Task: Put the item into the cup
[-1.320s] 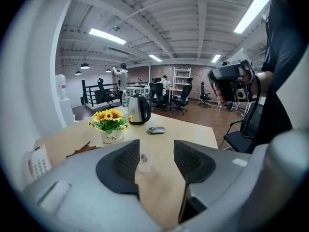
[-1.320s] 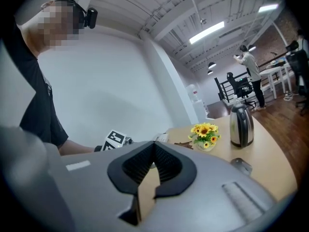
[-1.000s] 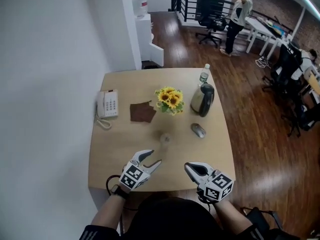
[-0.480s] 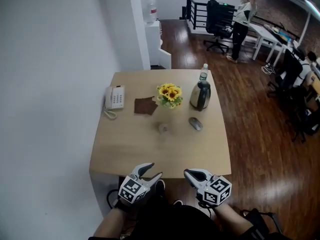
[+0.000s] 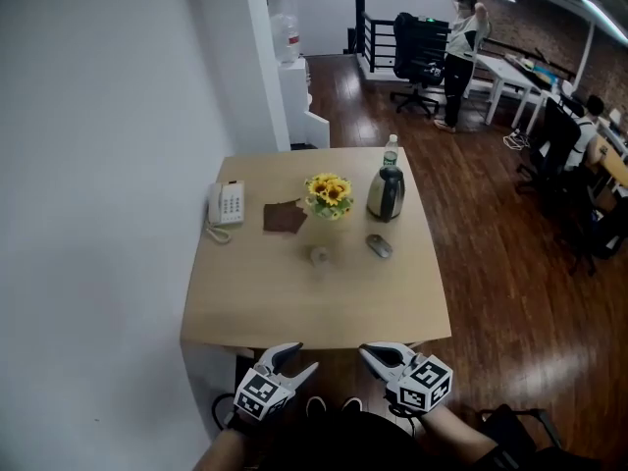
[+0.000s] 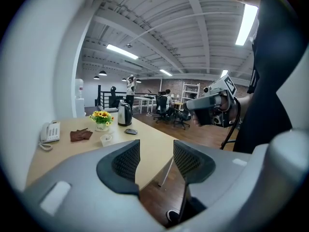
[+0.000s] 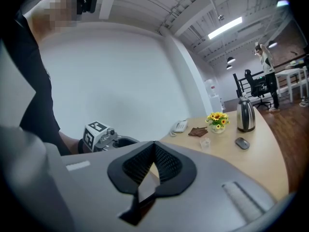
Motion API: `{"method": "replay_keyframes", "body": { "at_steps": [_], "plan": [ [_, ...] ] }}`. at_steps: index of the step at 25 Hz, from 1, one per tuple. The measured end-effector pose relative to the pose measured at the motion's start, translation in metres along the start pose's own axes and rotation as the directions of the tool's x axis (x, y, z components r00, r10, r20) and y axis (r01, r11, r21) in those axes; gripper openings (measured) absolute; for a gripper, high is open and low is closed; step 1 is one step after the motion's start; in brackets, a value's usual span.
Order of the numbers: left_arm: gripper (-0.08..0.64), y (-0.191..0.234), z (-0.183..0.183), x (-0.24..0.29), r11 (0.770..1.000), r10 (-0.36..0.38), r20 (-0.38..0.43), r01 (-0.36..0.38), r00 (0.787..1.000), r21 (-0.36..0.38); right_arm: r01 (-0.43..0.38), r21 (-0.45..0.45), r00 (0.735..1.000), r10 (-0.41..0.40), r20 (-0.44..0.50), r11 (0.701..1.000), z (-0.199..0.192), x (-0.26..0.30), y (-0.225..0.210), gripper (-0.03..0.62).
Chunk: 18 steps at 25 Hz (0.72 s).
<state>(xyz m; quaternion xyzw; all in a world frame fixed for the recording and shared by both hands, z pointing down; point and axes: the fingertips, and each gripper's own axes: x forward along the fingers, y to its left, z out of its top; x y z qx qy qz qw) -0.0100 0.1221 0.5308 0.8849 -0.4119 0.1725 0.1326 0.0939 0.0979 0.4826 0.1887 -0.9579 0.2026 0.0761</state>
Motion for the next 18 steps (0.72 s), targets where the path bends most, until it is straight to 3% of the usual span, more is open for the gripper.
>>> {"method": "replay_keyframes", "body": {
  "at_steps": [9,18],
  "plan": [
    [0.212,-0.003,0.003,-0.032,0.999,-0.02,0.04,0.018,0.999,0.04,0.014,-0.031,0.999,-0.013,0.04,0.999,0.012,0.007,0.037,0.008],
    [0.212,-0.002,-0.003,-0.047,0.999,-0.034,0.079,0.032,0.996,0.022,0.047,-0.061,0.998,-0.044,0.043,0.997,0.011,0.007,0.052,0.008]
  ]
}}
